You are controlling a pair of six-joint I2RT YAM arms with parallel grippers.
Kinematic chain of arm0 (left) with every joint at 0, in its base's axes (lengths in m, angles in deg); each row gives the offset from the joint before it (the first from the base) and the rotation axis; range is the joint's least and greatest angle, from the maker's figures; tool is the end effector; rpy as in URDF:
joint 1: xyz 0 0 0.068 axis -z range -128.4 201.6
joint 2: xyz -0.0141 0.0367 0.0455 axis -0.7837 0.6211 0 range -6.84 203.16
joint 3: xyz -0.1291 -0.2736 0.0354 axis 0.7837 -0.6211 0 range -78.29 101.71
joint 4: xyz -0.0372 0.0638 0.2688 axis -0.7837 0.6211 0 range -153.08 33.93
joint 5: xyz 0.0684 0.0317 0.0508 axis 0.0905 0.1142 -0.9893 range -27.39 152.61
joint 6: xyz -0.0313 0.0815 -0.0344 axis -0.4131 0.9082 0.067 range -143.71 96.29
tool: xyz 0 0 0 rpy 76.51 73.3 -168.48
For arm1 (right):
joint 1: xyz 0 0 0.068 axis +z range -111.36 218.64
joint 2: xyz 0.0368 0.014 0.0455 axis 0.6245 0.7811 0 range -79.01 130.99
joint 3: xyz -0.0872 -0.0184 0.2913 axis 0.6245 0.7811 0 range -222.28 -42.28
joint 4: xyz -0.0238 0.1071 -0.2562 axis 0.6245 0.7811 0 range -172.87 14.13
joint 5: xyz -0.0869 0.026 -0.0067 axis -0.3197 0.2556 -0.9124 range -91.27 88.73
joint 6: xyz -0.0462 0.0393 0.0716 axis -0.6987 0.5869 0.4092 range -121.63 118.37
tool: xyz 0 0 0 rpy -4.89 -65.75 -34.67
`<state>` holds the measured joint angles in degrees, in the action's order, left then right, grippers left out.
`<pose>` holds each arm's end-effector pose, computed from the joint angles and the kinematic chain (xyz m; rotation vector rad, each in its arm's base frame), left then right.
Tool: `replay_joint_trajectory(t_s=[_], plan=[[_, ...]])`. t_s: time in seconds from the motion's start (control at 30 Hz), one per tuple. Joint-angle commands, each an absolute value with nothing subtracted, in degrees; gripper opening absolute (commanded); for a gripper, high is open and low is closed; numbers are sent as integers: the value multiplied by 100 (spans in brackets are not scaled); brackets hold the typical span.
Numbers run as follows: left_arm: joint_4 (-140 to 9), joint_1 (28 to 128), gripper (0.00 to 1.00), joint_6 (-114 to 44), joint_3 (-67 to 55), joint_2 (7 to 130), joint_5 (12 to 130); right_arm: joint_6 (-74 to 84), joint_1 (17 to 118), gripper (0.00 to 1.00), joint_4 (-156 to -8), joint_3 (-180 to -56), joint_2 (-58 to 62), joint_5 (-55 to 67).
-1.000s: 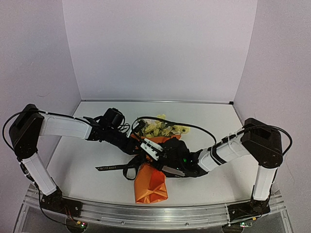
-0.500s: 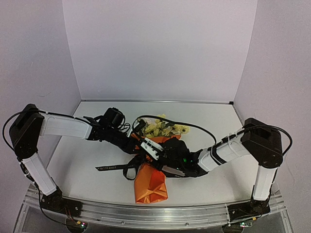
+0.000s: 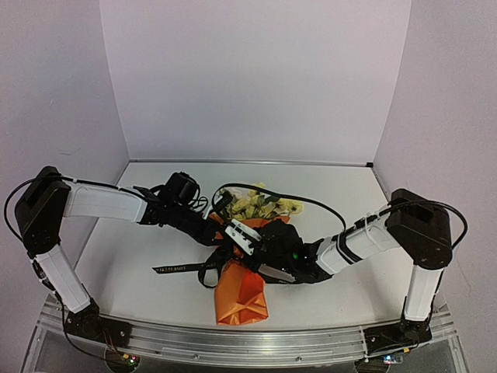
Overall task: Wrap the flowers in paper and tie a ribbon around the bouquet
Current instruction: Cross the ribbon over the folded bouquet.
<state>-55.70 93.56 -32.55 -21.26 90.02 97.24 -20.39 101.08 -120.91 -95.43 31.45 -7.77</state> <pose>0.2606 -0.2991 0.1800 1.0015 2.3003 -1.1199 0.2241 0.4083 0.1502 -1.1933 1.5116 0.4065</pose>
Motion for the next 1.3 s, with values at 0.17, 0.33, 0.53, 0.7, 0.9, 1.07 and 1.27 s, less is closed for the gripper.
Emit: replay_joint_trajectory(t_s=[0.17, 0.33, 0.53, 0.7, 0.9, 1.07, 1.27], plan=[[-5617, 9401, 0, -3383, -1722, 8995, 9830, -1705, 10109, 5, -12230, -9640, 2733, -799], [-5070, 9416, 0, -3531, -1263, 9100, 9885, -1306, 10117, 27, -12222, -9361, 2468, -797], [-4516, 9427, 0, -3635, -861, 9283, 9947, -723, 10119, 31, -12170, -8978, 2066, -805], [-4082, 9457, 0, -3717, -491, 9487, 9993, -219, 10131, 29, -11912, -8720, 1648, -811], [-3674, 9458, 0, -3904, -8, 9777, 10284, 689, 10221, 24, -10424, -8895, 979, -578], [-3265, 9458, 0, -4099, 451, 9996, 10407, 1052, 10230, 25, -10165, -8891, 857, -698], [-2947, 9509, 0, -4680, 990, 10239, 10648, 1257, 10230, 26, -10064, -8802, 765, -1149]])
